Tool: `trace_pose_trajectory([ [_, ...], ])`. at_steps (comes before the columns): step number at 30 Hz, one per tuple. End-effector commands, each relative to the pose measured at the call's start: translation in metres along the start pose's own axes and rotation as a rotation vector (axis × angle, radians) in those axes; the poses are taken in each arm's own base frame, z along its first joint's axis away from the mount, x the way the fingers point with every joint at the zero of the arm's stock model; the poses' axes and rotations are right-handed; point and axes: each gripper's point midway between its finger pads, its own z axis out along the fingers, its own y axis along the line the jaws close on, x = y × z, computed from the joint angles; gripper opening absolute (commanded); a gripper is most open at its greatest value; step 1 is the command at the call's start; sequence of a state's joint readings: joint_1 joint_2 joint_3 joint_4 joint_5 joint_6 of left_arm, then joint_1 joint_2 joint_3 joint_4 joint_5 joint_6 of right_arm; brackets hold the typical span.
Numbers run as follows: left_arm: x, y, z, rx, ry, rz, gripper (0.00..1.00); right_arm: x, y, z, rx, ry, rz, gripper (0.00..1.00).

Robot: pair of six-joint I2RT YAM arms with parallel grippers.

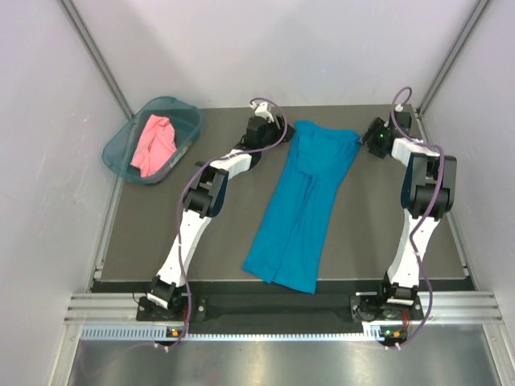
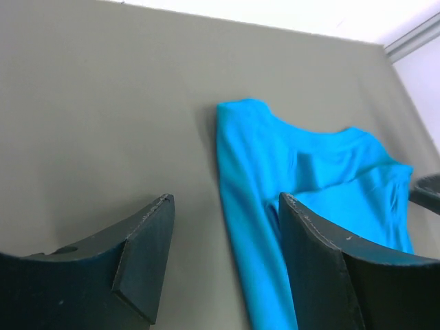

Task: Fold and stack the t-shirts
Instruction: Fold the tshirt

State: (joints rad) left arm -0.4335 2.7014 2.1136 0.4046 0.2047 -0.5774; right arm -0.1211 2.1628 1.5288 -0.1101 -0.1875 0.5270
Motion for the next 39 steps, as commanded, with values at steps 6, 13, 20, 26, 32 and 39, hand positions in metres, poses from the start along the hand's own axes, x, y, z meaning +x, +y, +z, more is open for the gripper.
trace_pose_trajectory([
  [6,-0.026,-0.011,0.023,0.083,-0.155,-0.176,0.67,-0.027,0.037,0.032,-0.162,-0.027,-0.011,0.6],
  [13,-0.022,0.003,0.032,0.062,-0.217,-0.282,0.59,-0.023,0.055,0.054,-0.202,-0.008,0.009,0.45],
  [20,-0.018,-0.007,0.04,0.068,-0.245,-0.297,0.57,-0.019,0.072,0.063,-0.218,-0.006,0.012,0.41],
  [26,0.002,-0.016,0.041,0.093,-0.167,-0.251,0.57,-0.017,0.072,0.057,-0.21,0.0,0.006,0.41],
  [32,0.013,-0.022,0.042,0.103,-0.132,-0.23,0.51,-0.009,0.066,0.05,-0.2,0.004,0.011,0.41],
  [39,0.016,-0.018,0.046,0.066,-0.145,-0.233,0.37,-0.004,0.064,0.049,-0.2,0.009,0.018,0.41],
])
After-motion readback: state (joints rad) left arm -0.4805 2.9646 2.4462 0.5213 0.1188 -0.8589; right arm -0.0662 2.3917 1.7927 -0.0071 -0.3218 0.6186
